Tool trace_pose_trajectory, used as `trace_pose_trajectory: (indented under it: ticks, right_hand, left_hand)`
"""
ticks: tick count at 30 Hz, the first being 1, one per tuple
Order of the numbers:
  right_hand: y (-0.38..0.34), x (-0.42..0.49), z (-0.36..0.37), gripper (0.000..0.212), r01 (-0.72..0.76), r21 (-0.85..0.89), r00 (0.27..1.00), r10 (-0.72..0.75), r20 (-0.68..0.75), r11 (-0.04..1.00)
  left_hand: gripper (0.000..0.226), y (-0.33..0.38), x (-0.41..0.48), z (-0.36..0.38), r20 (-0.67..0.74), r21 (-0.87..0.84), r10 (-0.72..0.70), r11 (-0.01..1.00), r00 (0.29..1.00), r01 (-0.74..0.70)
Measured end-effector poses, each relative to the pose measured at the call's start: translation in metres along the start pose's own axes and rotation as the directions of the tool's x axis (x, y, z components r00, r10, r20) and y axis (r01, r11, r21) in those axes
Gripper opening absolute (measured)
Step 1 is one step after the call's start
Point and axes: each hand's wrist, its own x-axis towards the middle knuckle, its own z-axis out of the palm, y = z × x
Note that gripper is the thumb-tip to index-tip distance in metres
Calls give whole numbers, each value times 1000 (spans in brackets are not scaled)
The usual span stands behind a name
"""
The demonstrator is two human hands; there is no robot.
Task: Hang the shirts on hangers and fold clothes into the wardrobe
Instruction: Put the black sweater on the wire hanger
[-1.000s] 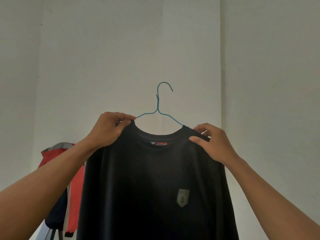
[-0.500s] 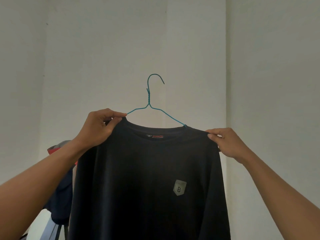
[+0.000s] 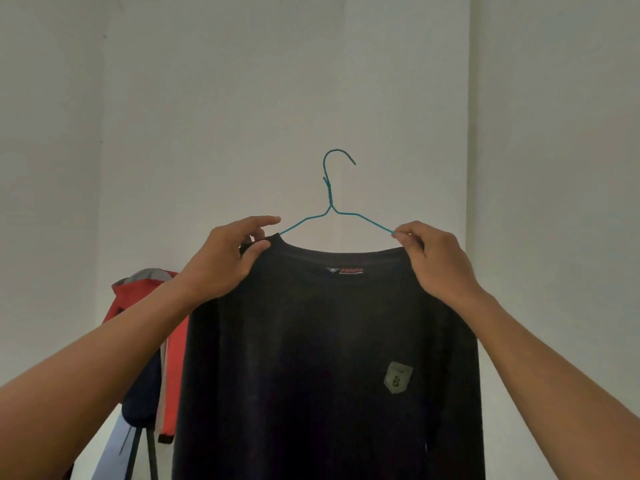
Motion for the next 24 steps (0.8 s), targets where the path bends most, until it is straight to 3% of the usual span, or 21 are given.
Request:
trace_pose_trajectory:
  ticks: [4,7,11,13,15,17,20,24]
  right_hand:
    - [7,-2,4,18,-75,-26,997,75,-28,997]
    - [5,-12,9,18,-110,-1,993,110,-34,994]
    - [-5,-25,3,18,-103,18,994,104,-43,995]
    - [-15,-32,-7,22,-47,30,998,48,-46,998]
    - [-29,-42,-22,30,25,18,1000,-24,-17,1000]
    - [-47,-55,-39,53,81,-56,996,-78,46,995]
    - [-83,-77,-67,109,147,-291,984,-109,143,945]
    - [-149,-111,-106,125,151,-504,987,-106,118,851]
  left_hand:
    - [38,-2,-18,11,-12,-8,-22,1000,1000,22]
    - [33,5,-25,14,13,184,13,983,1000,-15]
    - [82,21,-34,5,169,505,42,855,985,-123]
    - [98,27,-38,-3,199,555,30,820,980,-138]
    - [100,35,-40,-18,176,547,32,828,984,-125]
    - [99,44,-43,-37,143,535,44,837,989,-114]
    - [96,64,-52,-72,97,520,51,849,994,-95]
    - [98,97,-74,-123,67,502,102,856,993,-121]
